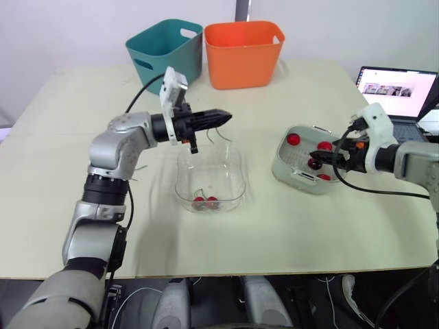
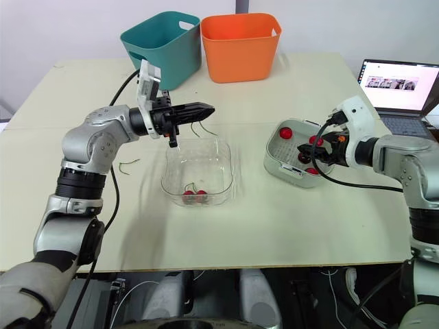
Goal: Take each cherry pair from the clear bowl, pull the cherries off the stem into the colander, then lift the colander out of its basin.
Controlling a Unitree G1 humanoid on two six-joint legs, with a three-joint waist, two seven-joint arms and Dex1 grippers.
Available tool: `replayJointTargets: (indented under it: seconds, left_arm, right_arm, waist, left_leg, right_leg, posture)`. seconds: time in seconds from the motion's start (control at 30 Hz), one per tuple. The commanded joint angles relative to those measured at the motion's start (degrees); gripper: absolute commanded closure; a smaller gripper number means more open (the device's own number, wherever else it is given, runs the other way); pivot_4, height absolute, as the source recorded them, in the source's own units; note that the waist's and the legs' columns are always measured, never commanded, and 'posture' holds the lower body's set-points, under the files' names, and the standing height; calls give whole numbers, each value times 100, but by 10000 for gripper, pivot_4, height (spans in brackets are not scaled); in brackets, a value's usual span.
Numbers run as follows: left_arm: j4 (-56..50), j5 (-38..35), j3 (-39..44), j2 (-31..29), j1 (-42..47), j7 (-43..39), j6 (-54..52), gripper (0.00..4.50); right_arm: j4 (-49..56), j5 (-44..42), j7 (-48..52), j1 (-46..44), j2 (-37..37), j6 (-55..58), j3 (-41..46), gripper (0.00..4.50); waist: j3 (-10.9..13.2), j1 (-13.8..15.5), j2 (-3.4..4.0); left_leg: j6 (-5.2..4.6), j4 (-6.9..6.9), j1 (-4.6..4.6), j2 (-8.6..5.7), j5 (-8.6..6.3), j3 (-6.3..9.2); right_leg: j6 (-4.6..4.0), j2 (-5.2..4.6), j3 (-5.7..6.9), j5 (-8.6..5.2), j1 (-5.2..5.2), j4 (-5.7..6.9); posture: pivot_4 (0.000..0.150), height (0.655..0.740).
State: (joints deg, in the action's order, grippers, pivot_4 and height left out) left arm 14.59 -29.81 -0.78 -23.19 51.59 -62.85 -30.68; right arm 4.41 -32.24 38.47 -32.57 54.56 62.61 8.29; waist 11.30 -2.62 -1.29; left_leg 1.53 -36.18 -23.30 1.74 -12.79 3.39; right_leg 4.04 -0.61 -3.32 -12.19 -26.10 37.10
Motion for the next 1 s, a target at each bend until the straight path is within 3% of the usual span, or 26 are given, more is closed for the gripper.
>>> replayJointTargets:
  seconds: [0.03,0.23,0.43,0.73,1.0]
  left_arm:
    - [17,-41,298,-151,217,61,118,45000]
    - [172,98,705,-1032,190,164,85,45000]
    - [73,344,1032,-2097,-613,182,140,45000]
    - [-271,388,1481,-2593,-1972,360,197,45000]
    - [-193,1001,1102,-2905,-2596,241,709,45000]
  right_arm:
    - [295,-261,142,-403,-41,-77,379,143]
    - [1250,-1493,100,-1087,-732,736,583,143]
    - [1986,-2439,-314,-1647,-1693,1295,277,143]
    - [2246,-2927,-575,-1863,-2044,1322,-57,143]
    - [2460,-3324,-540,-1793,-1903,1486,-320,143]
  waist:
    - [0,-5,0]
    - [0,-111,0]
    - [1,-130,2]
    - [0,7,1]
    - [0,5,1]
  left_leg:
    - [0,0,0,0,0,0]
    - [-1,6,4,4,0,4]
    - [-1,6,3,6,0,5]
    - [0,2,-8,5,-1,2]
    - [0,4,-6,8,-1,3]
  right_leg:
    - [0,0,0,0,0,0]
    - [-1,6,1,0,-2,5]
    - [-4,3,4,1,-3,8]
    - [-24,-8,9,-6,-6,-3]
    - [-28,-5,11,-9,-8,-1]
  posture:
    - [1500,7400]
    - [1500,7400]
    - [1500,7400]
    - [1500,7400]
    - [1500,7400]
